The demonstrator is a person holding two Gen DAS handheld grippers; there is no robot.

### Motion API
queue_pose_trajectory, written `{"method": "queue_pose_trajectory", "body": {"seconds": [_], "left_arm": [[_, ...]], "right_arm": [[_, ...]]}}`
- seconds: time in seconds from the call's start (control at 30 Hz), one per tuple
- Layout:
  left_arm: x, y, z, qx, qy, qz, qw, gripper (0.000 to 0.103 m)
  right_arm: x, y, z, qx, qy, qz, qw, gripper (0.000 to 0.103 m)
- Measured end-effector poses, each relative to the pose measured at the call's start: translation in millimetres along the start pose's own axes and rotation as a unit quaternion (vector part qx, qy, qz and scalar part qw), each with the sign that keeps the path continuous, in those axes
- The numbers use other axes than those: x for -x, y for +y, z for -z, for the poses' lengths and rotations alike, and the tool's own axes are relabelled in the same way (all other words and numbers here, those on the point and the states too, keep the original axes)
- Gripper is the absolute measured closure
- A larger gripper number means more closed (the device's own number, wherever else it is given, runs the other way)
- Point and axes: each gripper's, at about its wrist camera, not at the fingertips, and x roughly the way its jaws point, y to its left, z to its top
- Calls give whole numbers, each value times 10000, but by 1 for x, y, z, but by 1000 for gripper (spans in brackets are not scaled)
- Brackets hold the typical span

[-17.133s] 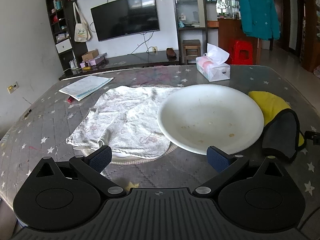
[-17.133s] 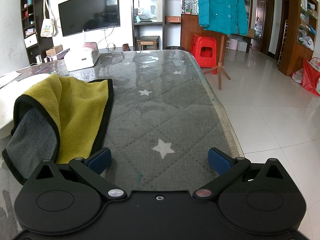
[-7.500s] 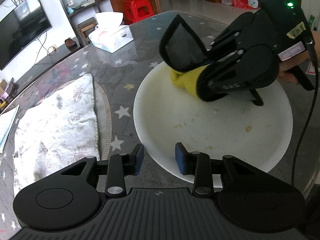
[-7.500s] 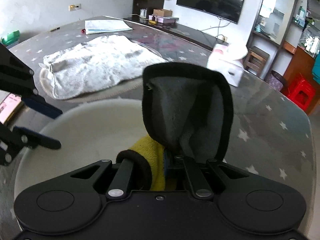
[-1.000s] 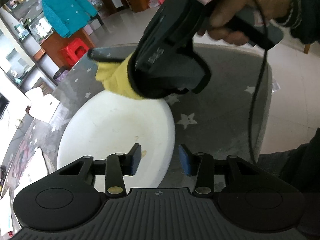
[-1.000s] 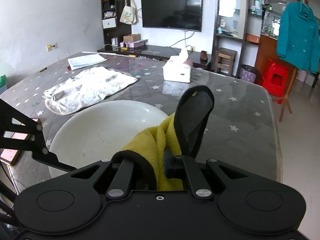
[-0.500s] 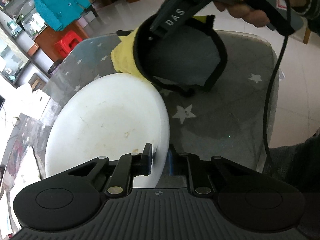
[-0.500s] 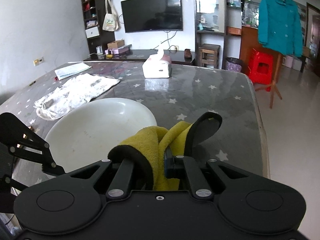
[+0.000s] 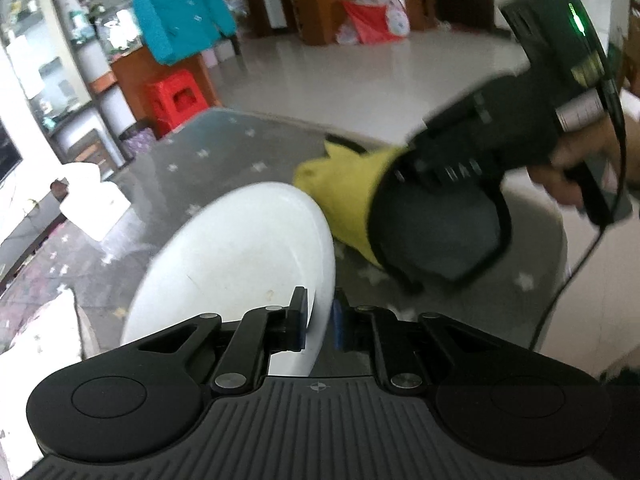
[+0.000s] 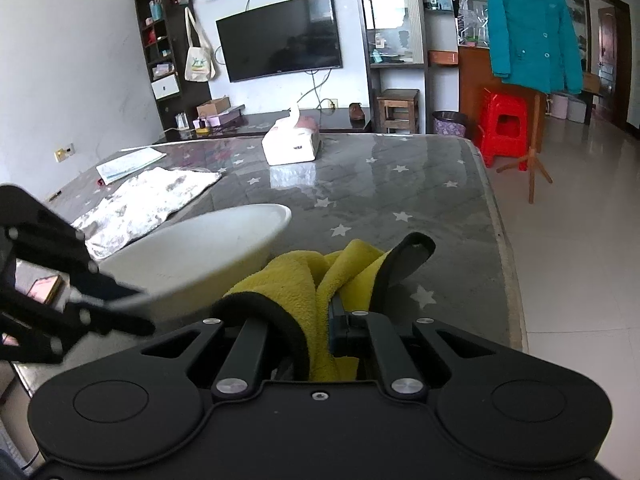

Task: Clean bowl

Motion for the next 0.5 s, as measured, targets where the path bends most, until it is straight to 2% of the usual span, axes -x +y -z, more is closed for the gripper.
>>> {"method": "queue_pose_trajectory", "body": {"seconds": [0.17, 0.3, 0.43, 0.5], "left_arm": [[21, 19, -13, 282, -293, -330, 9986, 92], [37, 38, -19, 643, -423, -364, 9964, 92], [52, 52, -10, 1229, -517, -84, 9910, 93], [59, 54, -10, 1357, -635, -54, 9887, 94]], "right_arm": [[0, 1, -1, -108, -115, -111, 9998, 94], [0, 3, -3, -149, -198, -177, 9995, 94], [-1, 6, -7, -151, -298, -259, 9991, 94], [-1, 7, -10, -167, -343, -287, 9989, 94]]}}
